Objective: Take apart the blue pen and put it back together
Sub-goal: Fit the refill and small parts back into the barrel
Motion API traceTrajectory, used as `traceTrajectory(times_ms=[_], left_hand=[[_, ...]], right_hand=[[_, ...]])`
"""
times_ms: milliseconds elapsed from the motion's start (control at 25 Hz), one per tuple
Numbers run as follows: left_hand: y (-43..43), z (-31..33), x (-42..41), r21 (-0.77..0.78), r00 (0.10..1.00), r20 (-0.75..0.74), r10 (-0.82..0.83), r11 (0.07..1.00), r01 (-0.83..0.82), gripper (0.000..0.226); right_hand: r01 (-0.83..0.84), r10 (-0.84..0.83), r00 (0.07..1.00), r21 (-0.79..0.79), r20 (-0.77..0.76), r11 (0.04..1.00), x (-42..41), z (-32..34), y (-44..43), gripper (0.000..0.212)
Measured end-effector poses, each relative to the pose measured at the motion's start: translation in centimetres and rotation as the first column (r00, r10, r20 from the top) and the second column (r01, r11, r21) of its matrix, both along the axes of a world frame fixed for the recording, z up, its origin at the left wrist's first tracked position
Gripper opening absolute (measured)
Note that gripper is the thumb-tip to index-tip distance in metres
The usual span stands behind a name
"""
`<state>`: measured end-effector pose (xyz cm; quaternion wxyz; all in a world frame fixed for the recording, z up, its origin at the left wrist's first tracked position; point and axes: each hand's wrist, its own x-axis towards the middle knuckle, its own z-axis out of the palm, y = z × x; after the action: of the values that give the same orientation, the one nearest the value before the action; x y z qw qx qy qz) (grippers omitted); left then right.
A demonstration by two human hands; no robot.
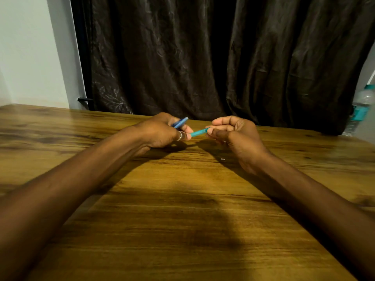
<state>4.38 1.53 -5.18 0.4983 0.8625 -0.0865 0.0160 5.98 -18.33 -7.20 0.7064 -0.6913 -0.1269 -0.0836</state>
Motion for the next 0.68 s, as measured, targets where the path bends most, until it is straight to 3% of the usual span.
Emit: traceTrajectory(times_ms=[240,320,440,520,600,680], left_hand=[[0.0,-0.2,0.2,0.068,0.998,0.058,-0.021,0.998,0.017,0.016],[-0.1,-0.3,0.3,0.179,0.978,0.210,-0.015,0.984,-0.023,0.018],[-0.6,-0.8,0.1,0.398,0.857,0.515,-0.040,0.896,-0.197,0.028],[-1.0,-1.2,-0.1,0.477,0.769,0.632,-0.094,0.830,-0.290,0.028],[-1.1,-1.4,-0.1,0.513,0.744,0.659,-0.106,0.787,-0.343,0.025],[-0.8,-1.6,0.1,0.556,0.789,0.610,-0.070,0.747,-0.364,0.024]], right_hand=[[0.024,-0.024,1.000,-0.032,-0.004,0.999,-0.1,0.2,-0.2,0.026],[0.044,-0.043,0.999,0.021,-0.027,0.999,0.0,0.3,-0.3,0.025],[0.056,-0.050,0.996,0.075,-0.073,0.996,0.2,0.3,-0.5,0.025],[0.045,-0.037,0.995,0.094,-0.091,0.995,0.3,0.3,-0.5,0.025],[0.065,-0.060,0.996,0.063,-0.071,0.996,0.4,0.2,-0.5,0.024],[0.129,-0.129,0.991,-0.035,-0.018,0.991,0.6,0.3,-0.6,0.022]])
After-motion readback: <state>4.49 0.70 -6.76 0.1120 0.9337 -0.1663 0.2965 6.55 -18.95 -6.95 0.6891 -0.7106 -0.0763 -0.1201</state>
